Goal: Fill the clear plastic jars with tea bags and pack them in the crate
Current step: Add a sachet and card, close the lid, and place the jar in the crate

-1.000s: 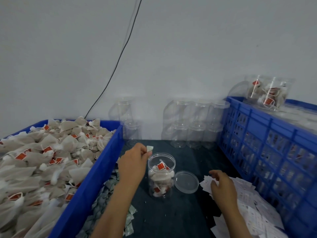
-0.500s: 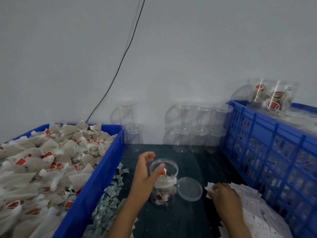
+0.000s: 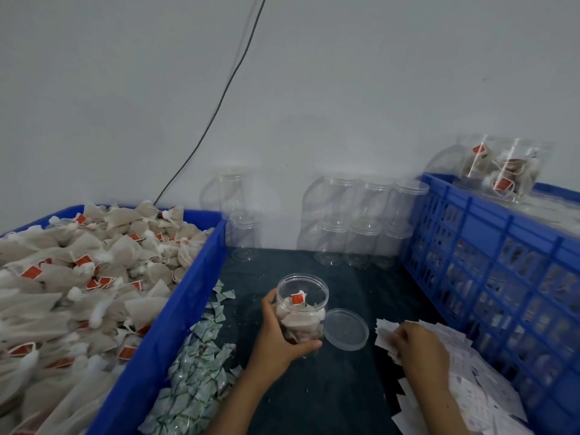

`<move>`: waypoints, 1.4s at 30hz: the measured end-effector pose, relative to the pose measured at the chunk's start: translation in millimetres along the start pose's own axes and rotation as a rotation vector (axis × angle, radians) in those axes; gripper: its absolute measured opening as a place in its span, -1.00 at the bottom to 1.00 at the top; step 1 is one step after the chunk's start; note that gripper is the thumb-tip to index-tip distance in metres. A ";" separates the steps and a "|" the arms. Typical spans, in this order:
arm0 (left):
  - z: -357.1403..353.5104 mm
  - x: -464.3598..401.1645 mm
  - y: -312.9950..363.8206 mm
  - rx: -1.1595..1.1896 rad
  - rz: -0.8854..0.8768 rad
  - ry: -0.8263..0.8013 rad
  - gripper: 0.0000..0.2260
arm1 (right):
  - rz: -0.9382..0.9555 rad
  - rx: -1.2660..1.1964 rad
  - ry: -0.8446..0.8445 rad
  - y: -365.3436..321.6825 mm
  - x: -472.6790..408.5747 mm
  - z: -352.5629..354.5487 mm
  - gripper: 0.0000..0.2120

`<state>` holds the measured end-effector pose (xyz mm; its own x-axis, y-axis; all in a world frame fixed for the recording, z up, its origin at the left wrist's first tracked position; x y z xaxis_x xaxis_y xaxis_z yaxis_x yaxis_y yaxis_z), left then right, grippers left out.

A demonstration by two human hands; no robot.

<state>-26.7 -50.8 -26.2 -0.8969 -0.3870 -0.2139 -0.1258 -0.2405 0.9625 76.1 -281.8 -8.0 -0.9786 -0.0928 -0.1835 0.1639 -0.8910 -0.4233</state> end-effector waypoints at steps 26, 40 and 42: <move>-1.5 1.4 -3.1 -0.005 -0.043 0.033 -0.14 | -0.012 -0.159 -0.135 5.1 6.1 8.8 -0.76; -1.2 1.7 -3.9 -0.009 -0.033 0.006 -0.11 | 0.024 -0.314 0.064 13.3 2.2 0.7 -0.79; -1.6 2.0 -6.6 -0.009 -0.021 -0.018 -0.08 | 0.028 -0.332 0.133 13.0 2.6 2.0 -0.79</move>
<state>-27.0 -51.5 -33.3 -0.9015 -0.3661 -0.2307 -0.1408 -0.2559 0.9564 75.4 -294.5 -12.2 -0.9521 -0.0371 -0.3035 0.2430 -0.6941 -0.6776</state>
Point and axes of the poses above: each hand's wrist, its own x-axis away from the middle knuckle, its own z-axis out of the back of the hand, y = z × x, the point moved 2 cm from there along -x, towards the middle knuckle, and after that the axes turned 4 degrees about z, right-handed, at the moved point
